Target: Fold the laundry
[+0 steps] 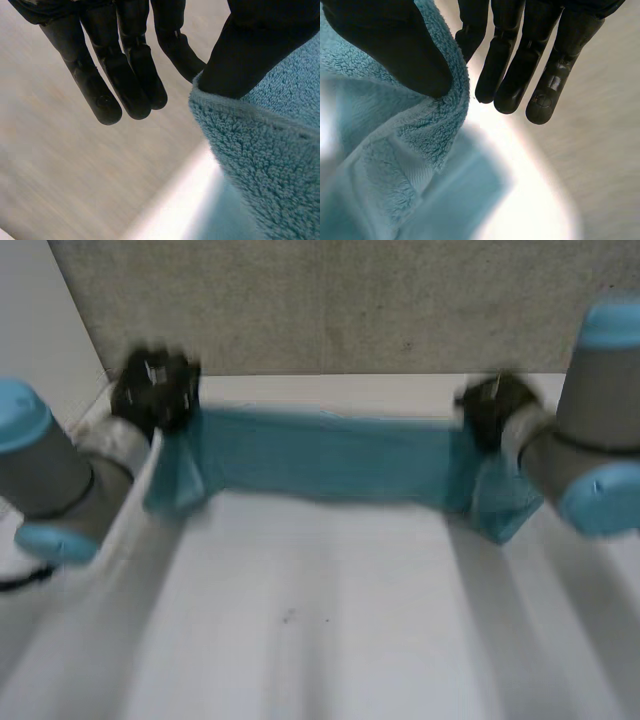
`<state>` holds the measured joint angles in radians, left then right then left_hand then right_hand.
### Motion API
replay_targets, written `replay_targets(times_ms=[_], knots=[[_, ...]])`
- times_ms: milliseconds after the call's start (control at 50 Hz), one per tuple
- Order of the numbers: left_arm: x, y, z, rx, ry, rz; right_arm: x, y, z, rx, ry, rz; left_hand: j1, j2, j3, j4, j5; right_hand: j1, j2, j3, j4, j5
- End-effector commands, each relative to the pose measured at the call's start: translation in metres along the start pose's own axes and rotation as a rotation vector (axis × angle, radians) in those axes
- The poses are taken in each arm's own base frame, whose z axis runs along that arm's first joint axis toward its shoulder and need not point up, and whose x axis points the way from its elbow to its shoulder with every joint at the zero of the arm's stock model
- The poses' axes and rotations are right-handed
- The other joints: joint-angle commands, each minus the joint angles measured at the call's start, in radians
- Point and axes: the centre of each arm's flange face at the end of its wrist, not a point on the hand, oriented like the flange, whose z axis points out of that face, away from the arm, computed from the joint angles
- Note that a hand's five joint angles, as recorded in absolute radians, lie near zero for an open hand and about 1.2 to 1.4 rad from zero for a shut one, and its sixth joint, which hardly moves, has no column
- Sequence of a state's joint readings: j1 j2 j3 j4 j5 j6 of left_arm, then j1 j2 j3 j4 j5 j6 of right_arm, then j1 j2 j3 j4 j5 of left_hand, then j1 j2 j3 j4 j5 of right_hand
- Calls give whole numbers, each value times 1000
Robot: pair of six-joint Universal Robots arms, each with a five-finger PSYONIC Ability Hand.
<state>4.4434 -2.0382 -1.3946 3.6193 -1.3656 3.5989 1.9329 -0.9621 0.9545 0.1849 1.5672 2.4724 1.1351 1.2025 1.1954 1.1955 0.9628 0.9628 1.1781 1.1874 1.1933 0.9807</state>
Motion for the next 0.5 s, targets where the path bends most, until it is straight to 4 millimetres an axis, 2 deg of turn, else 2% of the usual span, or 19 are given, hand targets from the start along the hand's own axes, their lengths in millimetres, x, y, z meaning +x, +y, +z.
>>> replay_targets(times_ms=[20, 60, 80, 140, 200, 220, 280, 300, 320, 380, 420, 440, 500], knots=[[-72, -130, 32, 537, -338, 17, 88, -110, 1, 529, 411, 93, 261, 194, 201, 201, 259, 433, 218, 209, 203, 241], [-83, -149, 29, 618, -369, -6, 102, -127, -16, 612, 462, 109, 261, 194, 201, 201, 259, 433, 218, 209, 203, 241], [-85, -155, 25, 637, -365, -32, 102, -127, -21, 612, 457, 113, 261, 194, 201, 201, 259, 433, 218, 209, 203, 241], [-80, -150, 21, 595, -335, -65, 92, -120, -36, 577, 393, 107, 261, 194, 201, 201, 259, 433, 218, 209, 203, 241], [-68, -124, 15, 468, -284, -86, 77, -105, -41, 514, 311, 100, 261, 194, 201, 201, 259, 433, 218, 209, 203, 241], [-63, -117, 13, 438, -270, -91, 65, -89, -41, 445, 245, 96, 261, 194, 201, 201, 259, 433, 218, 209, 203, 241], [-47, -90, 2, 319, -218, -112, 44, -64, -44, 325, 134, 98, 261, 194, 201, 201, 259, 433, 218, 209, 203, 241], [-43, -83, -1, 293, -210, -115, 33, -49, -47, 246, 64, 101, 261, 194, 201, 201, 259, 433, 218, 209, 203, 241], [-35, -68, -9, 240, -191, -123, 27, -41, -49, 206, 26, 104, 261, 194, 201, 201, 259, 433, 218, 209, 203, 241], [-23, -47, -21, 165, -161, -134, 13, -13, -56, 67, -86, 123, 261, 194, 201, 201, 259, 433, 218, 209, 203, 241], [-6, -19, -40, 60, -120, -148, 9, 6, -59, -14, -145, 136, 261, 194, 201, 201, 259, 433, 218, 209, 203, 241], [-2, -13, -45, 38, -110, -151, 7, 12, -59, -34, -165, 139, 261, 194, 201, 201, 259, 433, 218, 209, 203, 241], [11, 6, -61, -35, -76, -163, -9, 39, -50, -105, -248, 163, 261, 194, 201, 201, 259, 433, 218, 209, 203, 241]])
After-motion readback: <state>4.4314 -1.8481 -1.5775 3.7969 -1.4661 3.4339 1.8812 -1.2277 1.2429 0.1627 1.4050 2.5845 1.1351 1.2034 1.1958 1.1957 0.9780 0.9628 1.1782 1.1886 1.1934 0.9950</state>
